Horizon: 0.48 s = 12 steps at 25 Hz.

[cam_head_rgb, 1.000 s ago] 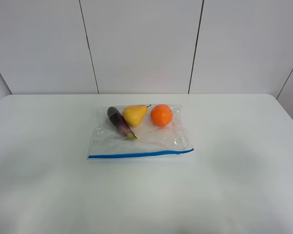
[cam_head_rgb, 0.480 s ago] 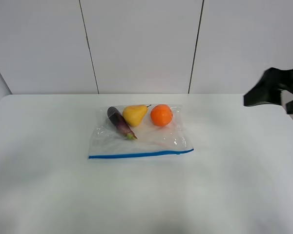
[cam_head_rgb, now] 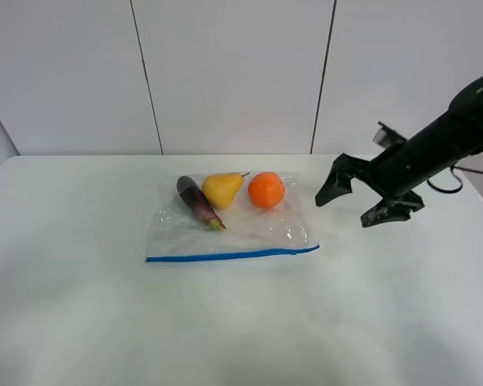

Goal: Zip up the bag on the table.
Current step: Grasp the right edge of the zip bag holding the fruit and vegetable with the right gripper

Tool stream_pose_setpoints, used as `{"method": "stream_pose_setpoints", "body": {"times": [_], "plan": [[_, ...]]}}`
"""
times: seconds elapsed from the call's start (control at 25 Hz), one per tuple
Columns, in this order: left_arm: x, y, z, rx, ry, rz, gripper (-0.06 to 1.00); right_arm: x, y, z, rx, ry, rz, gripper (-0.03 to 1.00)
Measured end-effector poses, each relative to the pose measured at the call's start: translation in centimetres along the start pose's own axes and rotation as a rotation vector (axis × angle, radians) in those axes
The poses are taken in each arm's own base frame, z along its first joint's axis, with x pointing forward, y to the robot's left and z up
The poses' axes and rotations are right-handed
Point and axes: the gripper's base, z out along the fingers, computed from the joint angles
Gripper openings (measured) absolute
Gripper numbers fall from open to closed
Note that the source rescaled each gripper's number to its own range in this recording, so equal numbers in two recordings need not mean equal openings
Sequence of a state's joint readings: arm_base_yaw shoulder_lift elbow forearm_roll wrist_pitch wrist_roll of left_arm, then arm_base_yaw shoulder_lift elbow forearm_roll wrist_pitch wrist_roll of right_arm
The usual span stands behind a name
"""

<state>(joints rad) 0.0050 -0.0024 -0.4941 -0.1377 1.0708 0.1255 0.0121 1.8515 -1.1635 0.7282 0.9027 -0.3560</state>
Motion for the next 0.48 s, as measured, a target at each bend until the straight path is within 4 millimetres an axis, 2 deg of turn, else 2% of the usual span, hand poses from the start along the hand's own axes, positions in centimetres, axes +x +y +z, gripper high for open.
{"method": "stream_pose_setpoints", "body": {"times": [0.16,0.24,0.4,0.48], "plan": [[0.0,0.0,0.0,0.000,0.000,0.000,1.00,-0.6,-1.6,4.4,-0.113,0.047,0.073,0.94],[0.0,0.0,0.0,0.000,0.000,0.000,1.00,-0.9,-2.2,6.0,-0.157,0.053,0.097,0.91],[0.0,0.0,0.0,0.000,0.000,0.000,1.00,-0.8,-3.1,8.3,-0.180,0.082,0.127,0.87],[0.0,0.0,0.0,0.000,0.000,0.000,1.00,-0.6,-3.4,9.0,-0.174,0.101,0.130,0.79]]}}
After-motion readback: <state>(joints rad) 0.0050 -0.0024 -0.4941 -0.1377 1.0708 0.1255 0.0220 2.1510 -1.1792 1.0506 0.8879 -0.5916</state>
